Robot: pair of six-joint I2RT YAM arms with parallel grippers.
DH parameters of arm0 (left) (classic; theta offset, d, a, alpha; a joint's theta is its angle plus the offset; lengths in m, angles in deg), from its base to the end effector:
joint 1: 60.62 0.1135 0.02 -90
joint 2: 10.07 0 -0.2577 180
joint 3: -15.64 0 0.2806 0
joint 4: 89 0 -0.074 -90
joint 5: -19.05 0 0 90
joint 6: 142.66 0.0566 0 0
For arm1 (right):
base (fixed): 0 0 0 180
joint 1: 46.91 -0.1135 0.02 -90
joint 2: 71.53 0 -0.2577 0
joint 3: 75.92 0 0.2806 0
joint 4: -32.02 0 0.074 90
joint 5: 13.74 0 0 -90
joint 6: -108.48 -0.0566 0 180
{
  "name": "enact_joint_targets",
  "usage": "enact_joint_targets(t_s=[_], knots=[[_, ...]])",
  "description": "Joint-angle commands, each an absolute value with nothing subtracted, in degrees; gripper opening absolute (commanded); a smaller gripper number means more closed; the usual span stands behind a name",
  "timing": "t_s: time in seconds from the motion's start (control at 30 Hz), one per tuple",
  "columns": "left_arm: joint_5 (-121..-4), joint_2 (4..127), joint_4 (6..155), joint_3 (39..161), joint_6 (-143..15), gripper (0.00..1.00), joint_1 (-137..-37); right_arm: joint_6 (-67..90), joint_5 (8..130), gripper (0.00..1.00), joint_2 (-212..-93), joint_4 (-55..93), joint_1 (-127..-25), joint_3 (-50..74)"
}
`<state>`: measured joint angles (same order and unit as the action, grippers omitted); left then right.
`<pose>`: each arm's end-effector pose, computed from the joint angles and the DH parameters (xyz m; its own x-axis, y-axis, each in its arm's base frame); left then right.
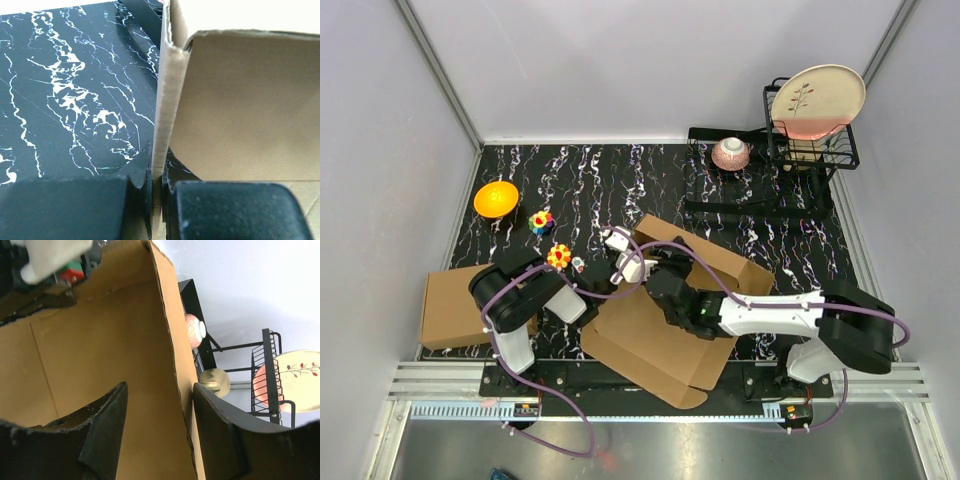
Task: Fold the paper box
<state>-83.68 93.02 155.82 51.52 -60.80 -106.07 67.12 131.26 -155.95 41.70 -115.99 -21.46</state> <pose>0.2307 -0.2166 0.1004 -0.1055 -0.0897 -0.9904 0.5311 0.8369 -0.1324 0.1640 0.2991 0.1929 0.1144 -0.9064 -0.4067 -0.2656 0.3666 -0.8917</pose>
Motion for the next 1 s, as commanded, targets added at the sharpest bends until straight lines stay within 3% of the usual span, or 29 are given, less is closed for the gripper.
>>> enact_joint_targets(t_s=[0.0,0.5,0.73,0.8,0.97], knots=[[-88.62,91.79,174.11,50.57,-62.42,0.00,-105.44,60.14,133.21,0.62,-149.15,34.46,-117.48,-18.31],[-88.79,90.13,174.11,50.14,-61.80,0.00,-105.44,55.66,137.52,0.64,-132.54,22.67,-123.81,-15.41],[-90.20,89.60,174.11,49.43,-61.45,0.00,-105.44,46.62,132.08,0.65,-125.77,18.47,-124.34,-15.32],[-90.20,89.51,174.11,49.35,-61.62,0.00,-105.44,45.64,130.76,0.78,-124.97,17.31,-124.34,-15.84],[-90.72,89.60,174.11,48.82,-62.59,0.00,-105.44,44.32,131.10,0.84,-125.41,14.85,-124.43,-16.99]])
